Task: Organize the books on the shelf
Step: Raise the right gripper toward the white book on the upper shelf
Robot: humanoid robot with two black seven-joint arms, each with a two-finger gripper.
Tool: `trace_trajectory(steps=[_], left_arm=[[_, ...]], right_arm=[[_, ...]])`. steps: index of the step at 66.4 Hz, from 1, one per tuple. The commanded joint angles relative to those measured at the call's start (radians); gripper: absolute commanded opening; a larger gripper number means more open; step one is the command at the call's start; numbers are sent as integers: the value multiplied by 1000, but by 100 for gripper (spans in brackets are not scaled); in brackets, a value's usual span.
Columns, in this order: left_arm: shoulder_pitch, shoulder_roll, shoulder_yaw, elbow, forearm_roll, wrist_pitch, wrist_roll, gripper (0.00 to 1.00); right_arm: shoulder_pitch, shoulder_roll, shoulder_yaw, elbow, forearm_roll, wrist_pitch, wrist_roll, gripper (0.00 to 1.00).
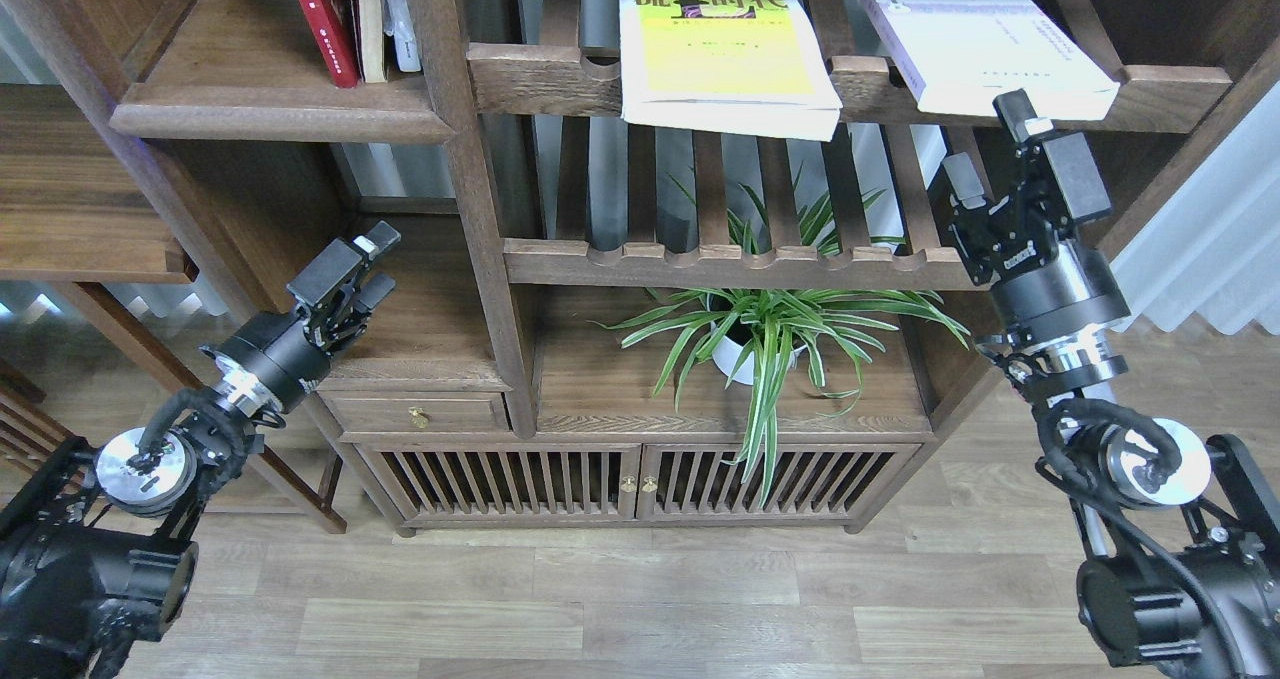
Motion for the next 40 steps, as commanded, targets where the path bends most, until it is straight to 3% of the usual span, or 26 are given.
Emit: trace_trajectory(steps=[1, 20, 40], left_arm=[[-2, 0, -1, -3, 0, 0, 0, 100], [-18, 1, -2, -11, 0, 0, 0, 100], [-26, 6, -9, -12, 1, 0, 0, 100]], right_arm=[[21, -5, 2, -19, 0, -7, 0, 99], [120, -20, 17, -40, 0, -93, 0, 99], [159, -25, 17, -97, 0, -103, -1, 99]])
